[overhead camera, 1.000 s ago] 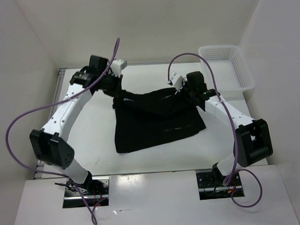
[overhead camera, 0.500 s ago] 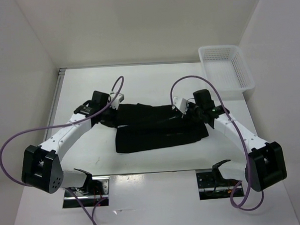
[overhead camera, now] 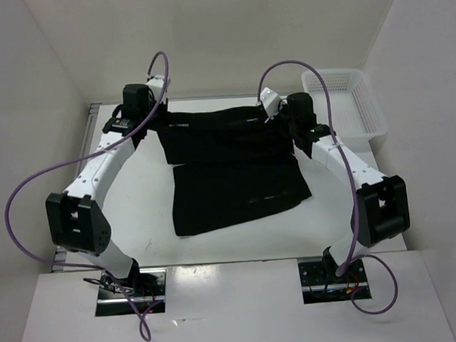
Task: Fold and stack the shorts
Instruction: Fold the shorts
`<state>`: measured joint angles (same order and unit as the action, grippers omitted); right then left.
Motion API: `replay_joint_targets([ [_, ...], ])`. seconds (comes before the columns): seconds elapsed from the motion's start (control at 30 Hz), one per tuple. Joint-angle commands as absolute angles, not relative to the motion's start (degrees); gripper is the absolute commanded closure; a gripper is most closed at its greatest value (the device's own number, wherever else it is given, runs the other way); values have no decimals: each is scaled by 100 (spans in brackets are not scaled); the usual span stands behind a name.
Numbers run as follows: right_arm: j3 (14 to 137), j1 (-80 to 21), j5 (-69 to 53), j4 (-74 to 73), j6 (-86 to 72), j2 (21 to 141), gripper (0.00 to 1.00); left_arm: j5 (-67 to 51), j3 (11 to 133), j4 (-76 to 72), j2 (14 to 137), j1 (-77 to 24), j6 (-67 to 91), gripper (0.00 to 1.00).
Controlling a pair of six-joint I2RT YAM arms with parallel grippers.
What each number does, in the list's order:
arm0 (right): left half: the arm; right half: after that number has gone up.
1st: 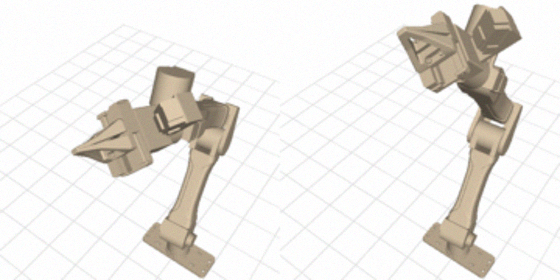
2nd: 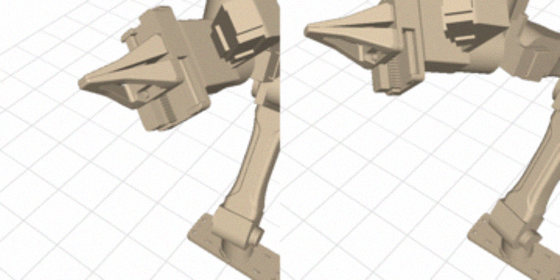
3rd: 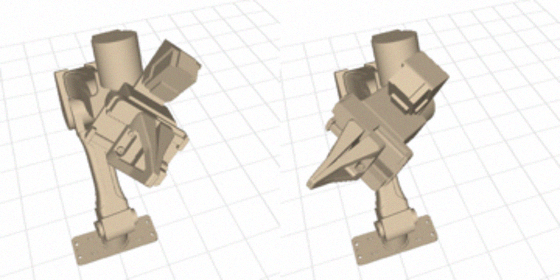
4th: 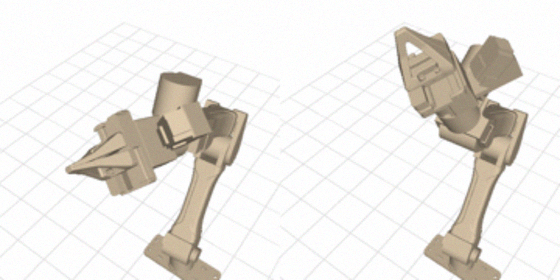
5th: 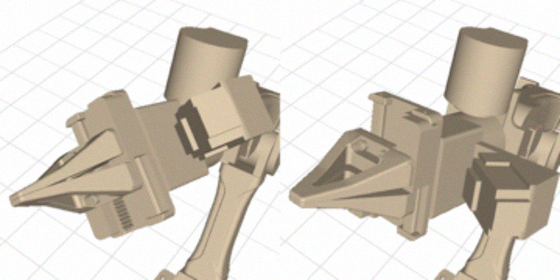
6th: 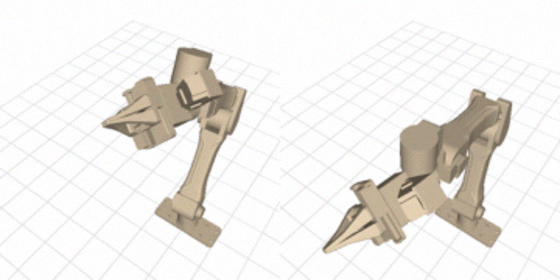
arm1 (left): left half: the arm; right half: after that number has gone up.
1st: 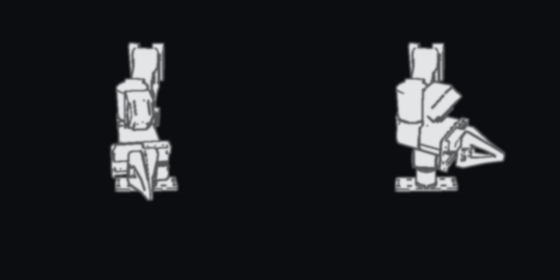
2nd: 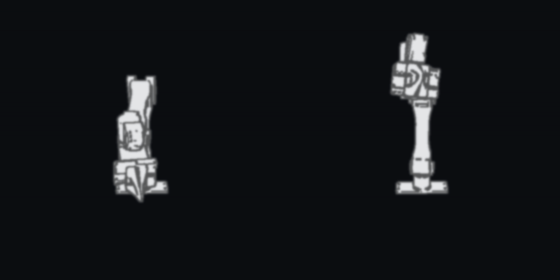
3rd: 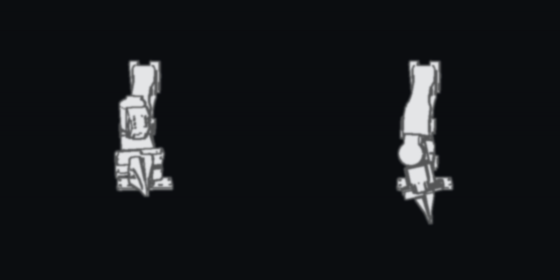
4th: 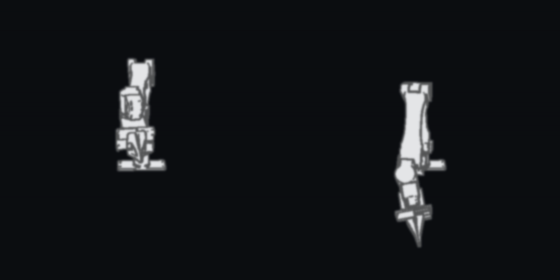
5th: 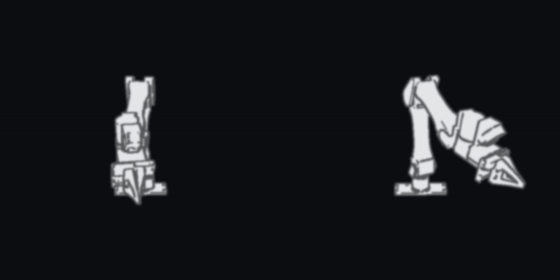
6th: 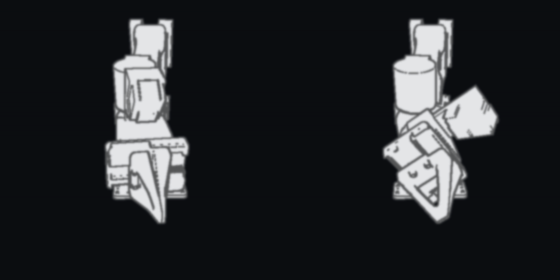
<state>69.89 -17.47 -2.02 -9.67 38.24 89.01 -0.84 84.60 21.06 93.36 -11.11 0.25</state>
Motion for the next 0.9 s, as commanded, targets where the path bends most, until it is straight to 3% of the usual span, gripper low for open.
replay_joint_targets([
  [0.0, 6762, -1573, 106, -694, 4094, 8422, 100, -79, 8291, 2048, 8729, -1344, 0, 100],
  [0.17, 4865, -1792, -350, -1238, 5577, 6965, 100, -298, 5974, 2197, 7744, -1871, 0, 100],
  [0.27, 4326, -1854, -597, -1853, 6062, 6453, 100, -352, 5275, 2267, 7383, -1978, 0, 100],
  [0.7, 3429, -2698, -615, -2873, 6539, 5714, 100, -800, 4448, 2760, 7225, -2391, 0, 98],
  [0.83, 3138, -2803, -668, -3339, 7249, 4950, 87, -869, 4334, 2829, 7172, -2443, 0, 96],
  [0.87, 2955, -2804, -668, -3540, 7434, 4766, 67, -870, 4333, 2830, 7120, -2443, 0, 96],
])
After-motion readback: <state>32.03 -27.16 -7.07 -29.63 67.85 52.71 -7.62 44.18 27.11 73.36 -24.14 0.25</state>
